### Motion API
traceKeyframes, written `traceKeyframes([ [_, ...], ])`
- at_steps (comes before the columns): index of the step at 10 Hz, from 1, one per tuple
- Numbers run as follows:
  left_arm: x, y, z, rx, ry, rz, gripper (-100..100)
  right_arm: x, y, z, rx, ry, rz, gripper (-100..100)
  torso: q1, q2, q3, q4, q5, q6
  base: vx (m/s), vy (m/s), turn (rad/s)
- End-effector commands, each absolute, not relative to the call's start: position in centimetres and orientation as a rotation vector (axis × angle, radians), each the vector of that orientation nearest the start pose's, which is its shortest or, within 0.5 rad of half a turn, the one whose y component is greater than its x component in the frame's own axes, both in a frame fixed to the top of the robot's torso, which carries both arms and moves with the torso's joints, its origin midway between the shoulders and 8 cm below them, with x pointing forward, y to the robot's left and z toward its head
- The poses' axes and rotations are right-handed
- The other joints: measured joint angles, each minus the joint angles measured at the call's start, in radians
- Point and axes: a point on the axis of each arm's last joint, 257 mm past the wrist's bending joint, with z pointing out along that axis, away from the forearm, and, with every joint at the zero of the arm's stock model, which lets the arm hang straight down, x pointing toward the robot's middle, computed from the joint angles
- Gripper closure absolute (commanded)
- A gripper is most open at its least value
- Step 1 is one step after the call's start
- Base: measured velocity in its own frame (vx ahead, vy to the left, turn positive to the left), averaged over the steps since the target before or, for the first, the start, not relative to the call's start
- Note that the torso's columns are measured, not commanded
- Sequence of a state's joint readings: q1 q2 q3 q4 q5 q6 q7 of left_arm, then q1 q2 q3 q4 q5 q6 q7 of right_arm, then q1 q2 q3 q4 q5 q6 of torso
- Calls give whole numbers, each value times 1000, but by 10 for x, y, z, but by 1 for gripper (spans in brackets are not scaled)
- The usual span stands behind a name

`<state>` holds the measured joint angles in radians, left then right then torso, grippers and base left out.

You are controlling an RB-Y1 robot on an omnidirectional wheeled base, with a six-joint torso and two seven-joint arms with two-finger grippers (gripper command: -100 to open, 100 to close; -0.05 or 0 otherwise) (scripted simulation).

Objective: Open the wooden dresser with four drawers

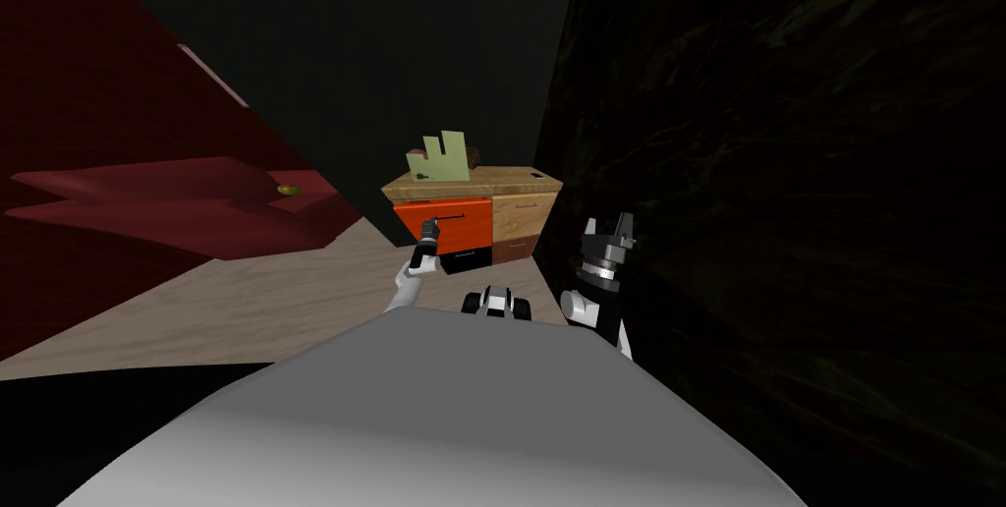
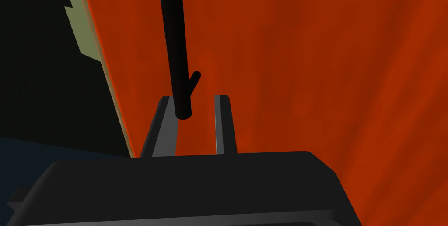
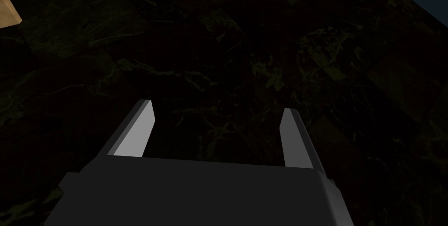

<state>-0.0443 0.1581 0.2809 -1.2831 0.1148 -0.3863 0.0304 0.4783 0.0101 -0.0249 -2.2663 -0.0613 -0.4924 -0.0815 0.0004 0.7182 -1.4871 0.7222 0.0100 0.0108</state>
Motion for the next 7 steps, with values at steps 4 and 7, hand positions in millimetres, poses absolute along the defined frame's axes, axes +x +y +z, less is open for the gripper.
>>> traceKeyframes([
  [4, 553, 425, -212, -1148, 890, -1082, 100, 346, -295, 24, 731, 539, 1399, 0, 1, 0, 0, 0, 0, 2, -72, -37, 29],
  [7, 563, 423, -233, -1196, 917, -1071, 100, 346, -295, 24, 731, 539, 1399, 0, -4, 9, 5, 8, -6, 0, -64, -28, 18],
])
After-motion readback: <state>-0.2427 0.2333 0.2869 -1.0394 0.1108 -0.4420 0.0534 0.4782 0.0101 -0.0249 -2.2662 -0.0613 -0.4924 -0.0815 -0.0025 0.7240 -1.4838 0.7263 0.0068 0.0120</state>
